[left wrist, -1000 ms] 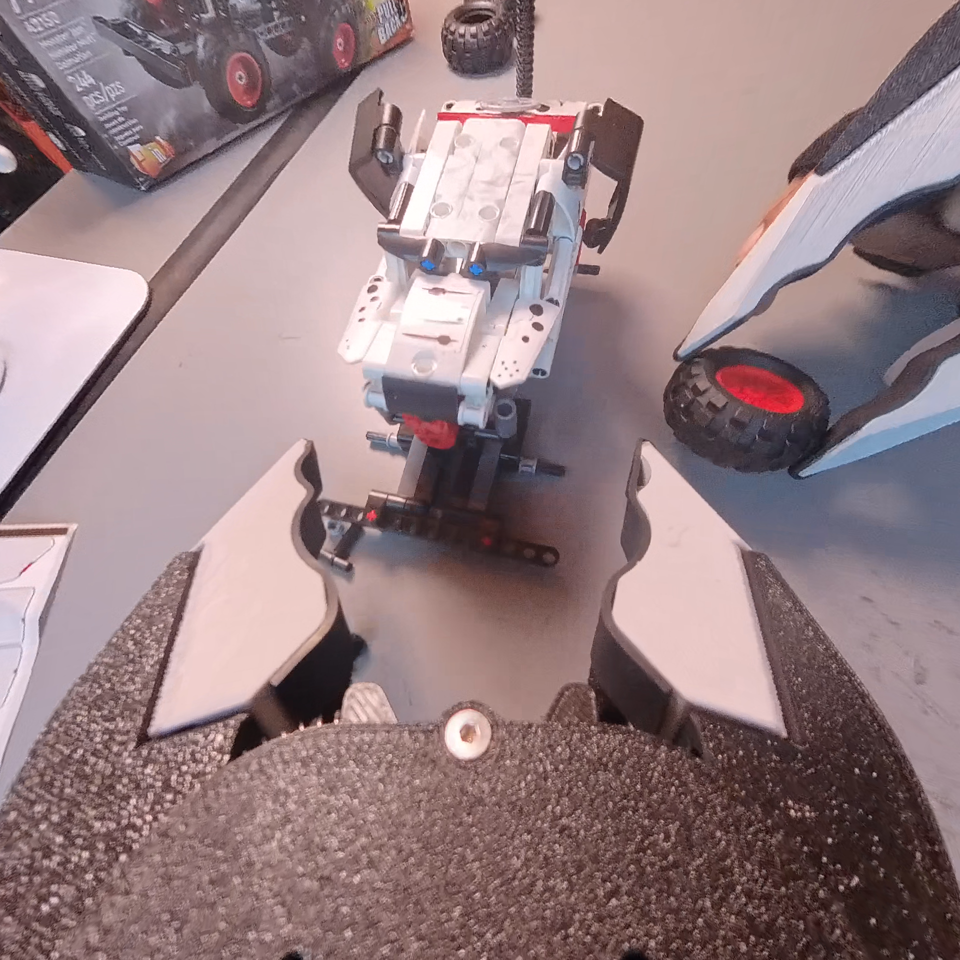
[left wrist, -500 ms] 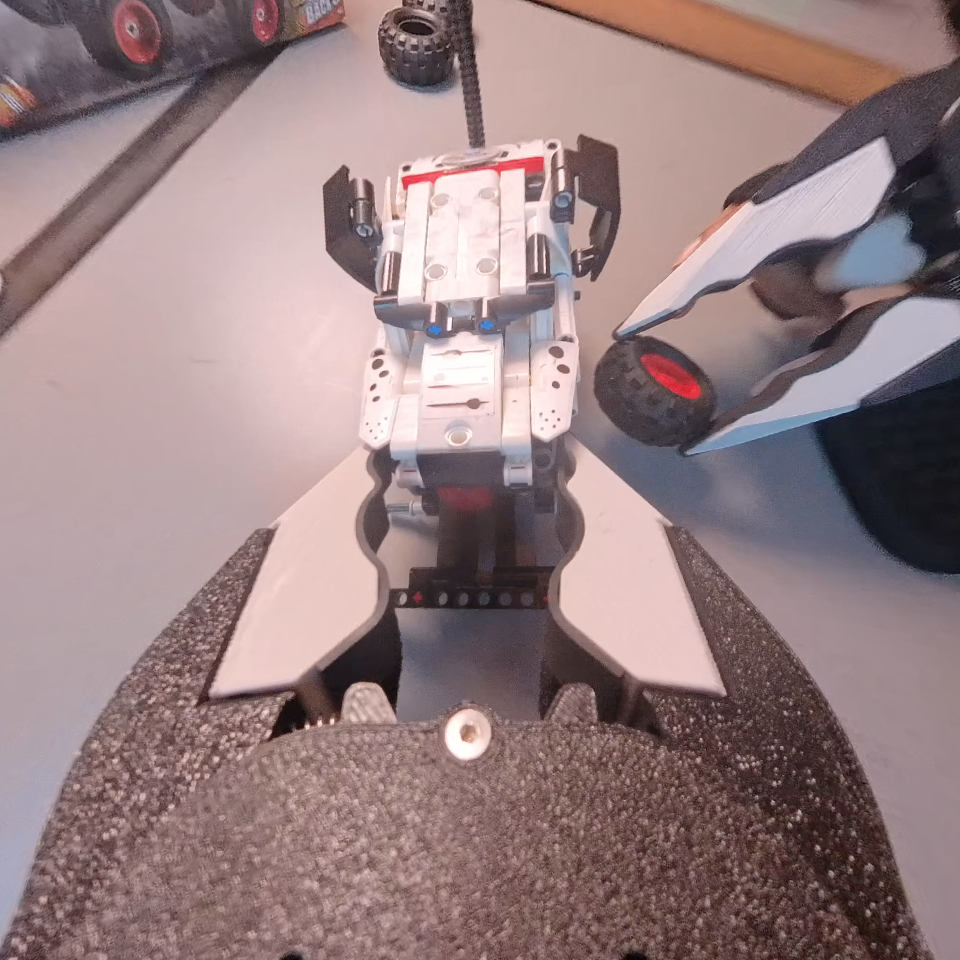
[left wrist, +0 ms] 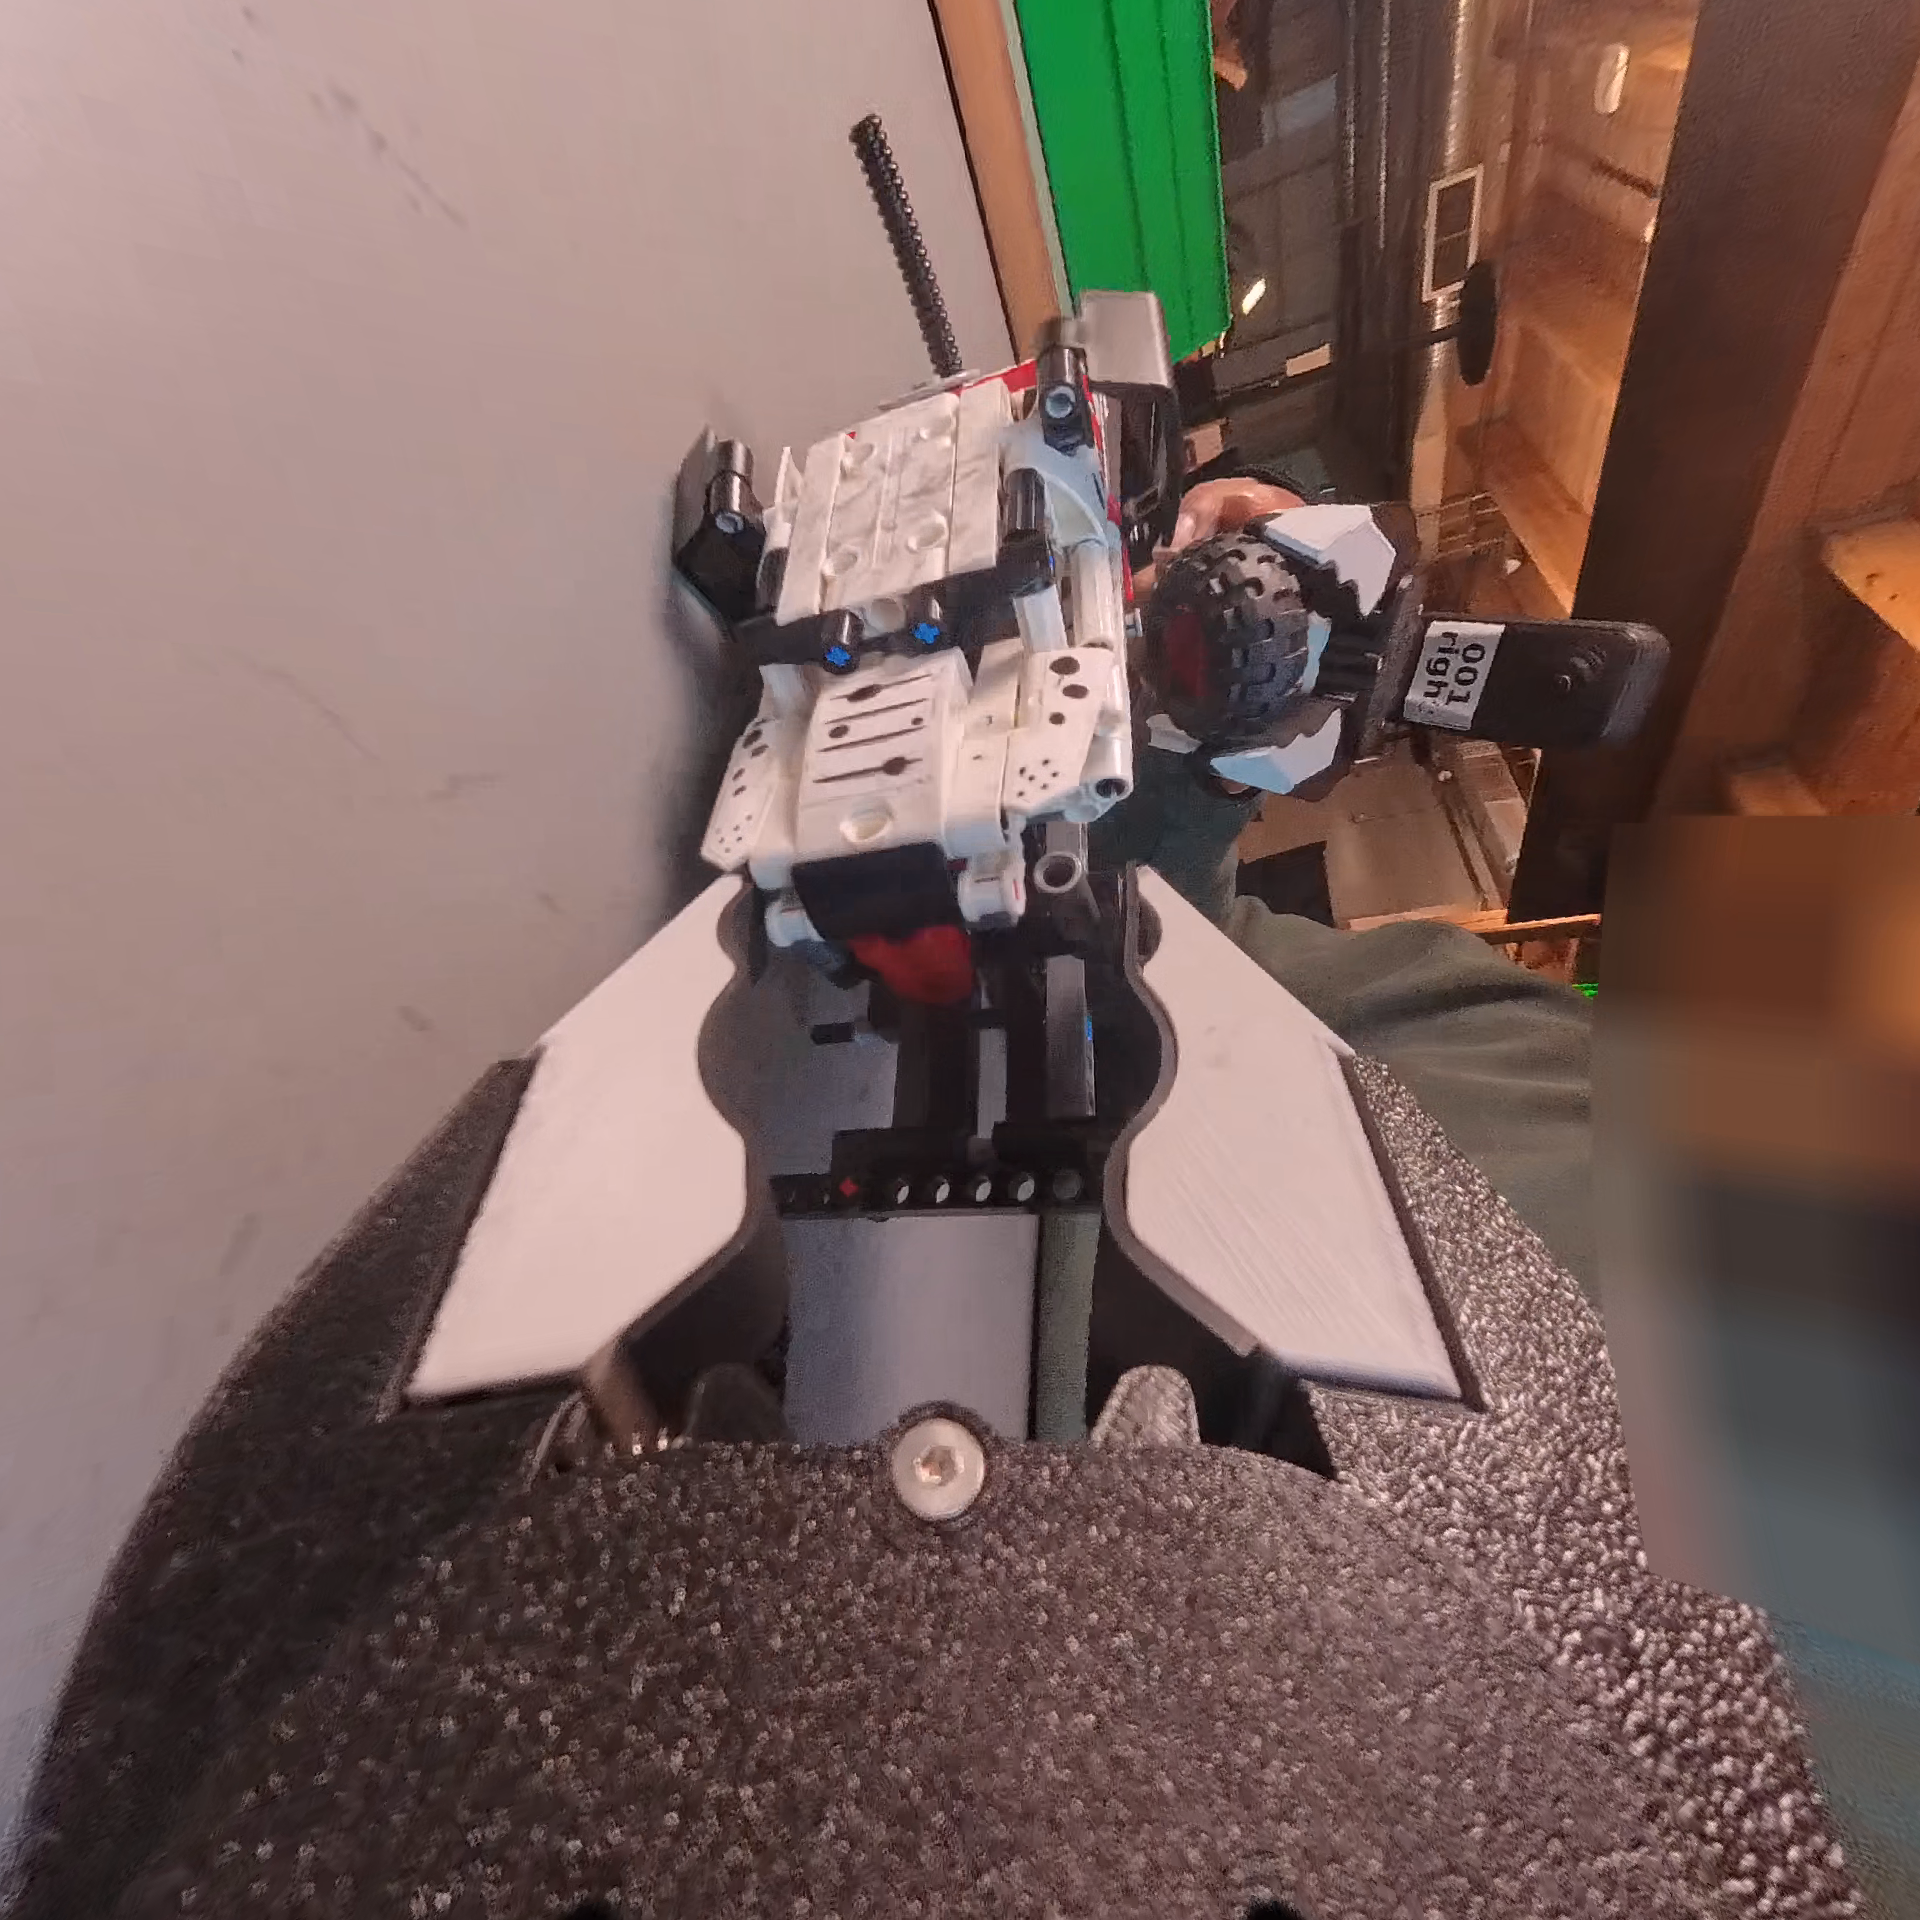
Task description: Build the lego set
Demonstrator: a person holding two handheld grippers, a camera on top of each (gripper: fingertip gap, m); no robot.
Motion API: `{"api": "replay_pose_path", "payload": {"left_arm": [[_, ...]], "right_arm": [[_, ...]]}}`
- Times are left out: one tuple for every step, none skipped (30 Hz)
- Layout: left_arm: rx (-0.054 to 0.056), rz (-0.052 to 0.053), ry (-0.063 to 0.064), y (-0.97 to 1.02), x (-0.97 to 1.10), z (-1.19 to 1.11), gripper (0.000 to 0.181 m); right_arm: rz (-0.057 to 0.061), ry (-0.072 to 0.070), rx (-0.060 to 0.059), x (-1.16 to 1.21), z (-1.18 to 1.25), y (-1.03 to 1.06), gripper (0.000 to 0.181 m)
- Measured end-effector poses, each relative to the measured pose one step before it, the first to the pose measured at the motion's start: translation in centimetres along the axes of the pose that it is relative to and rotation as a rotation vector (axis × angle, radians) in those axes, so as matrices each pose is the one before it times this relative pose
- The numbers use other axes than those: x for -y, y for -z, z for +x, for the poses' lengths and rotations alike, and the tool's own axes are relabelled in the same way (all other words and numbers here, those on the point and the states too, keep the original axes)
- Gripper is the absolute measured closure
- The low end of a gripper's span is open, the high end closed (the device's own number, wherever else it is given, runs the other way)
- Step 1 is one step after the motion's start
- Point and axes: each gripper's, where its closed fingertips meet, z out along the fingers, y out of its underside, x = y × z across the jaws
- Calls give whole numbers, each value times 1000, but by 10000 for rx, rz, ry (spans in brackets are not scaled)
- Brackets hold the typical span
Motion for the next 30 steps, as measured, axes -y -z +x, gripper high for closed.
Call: {"api": "replay_pose_path", "payload": {"left_arm": [[35,146,-114,441,337,39,113],[148,78,-175,478,310,-42,111],[359,59,-356,526,337,-232,111],[505,113,-441,601,446,-349,110],[457,204,-441,642,582,-191,109],[425,284,-481,654,712,19,109],[507,342,-623,630,821,165,110],[471,269,-817,541,754,532,110],[402,142,-932,365,632,892,111],[233,44,-979,150,537,1330,113],[-28,-39,-888,-110,471,1774,115],[-290,-43,-662,-391,479,2049,117],[-560,4,-358,-655,535,2231,118],[-660,4,-35,-912,466,1985,119],[-540,-47,236,-1077,302,1333,119],[-490,-58,356,-1098,153,817,118],[-477,9,442,-1018,171,455,116],[-564,70,471,-841,205,407,115],[-618,46,447,-661,146,474,118],[-255,-53,286,-488,-19,-4,118],[107,-159,-53,-276,-192,-467,128],[45,-97,-89,-129,-113,-321,139],[-68,18,26,-27,40,-163,151],[-191,-20,62,-21,-7,53,154],[-102,-149,92,-75,-174,-19,154],[43,-89,2,-69,-76,-152,155],[98,14,-13,-46,69,-183,155],[134,87,57,-16,183,-222,155],[196,154,107,49,285,-320,155],[232,201,107,130,362,-276,155]], "right_arm": [[-201,180,-36,-302,89,-302,127],[-165,156,-69,-260,153,-298,127],[-154,113,-19,-230,98,-266,127],[-106,112,-40,-122,104,-201,127],[-8,103,-18,37,65,-109,127],[42,30,14,111,60,-22,127],[89,-49,-17,142,171,43,127],[77,-120,-9,96,244,107,127],[55,-112,-43,35,317,152,127],[80,-12,-83,118,326,185,127],[78,118,-20,209,119,201,127],[127,218,0,418,-40,180,127],[193,285,15,655,-180,123,128],[180,374,29,752,-296,43,128],[140,506,-29,776,-310,-53,127],[96,602,-42,769,-352,-97,127],[115,583,-28,799,-366,-97,127],[106,510,-63,758,-270,-72,127],[-8,532,-134,516,-139,-67,128],[-134,620,-143,247,-127,-23,127],[-71,549,-68,234,-211,76,128],[19,297,-51,274,-169,145,128],[100,149,-93,303,-35,203,128],[107,124,-107,216,53,211,128],[94,1,55,114,-127,150,128],[32,-109,95,-93,-137,57,129],[55,-123,7,-181,10,3,128],[67,-220,-32,-212,118,-24,128],[41,-377,2,-222,169,-31,128],[12,-507,-23,-161,282,-13,128]]}}
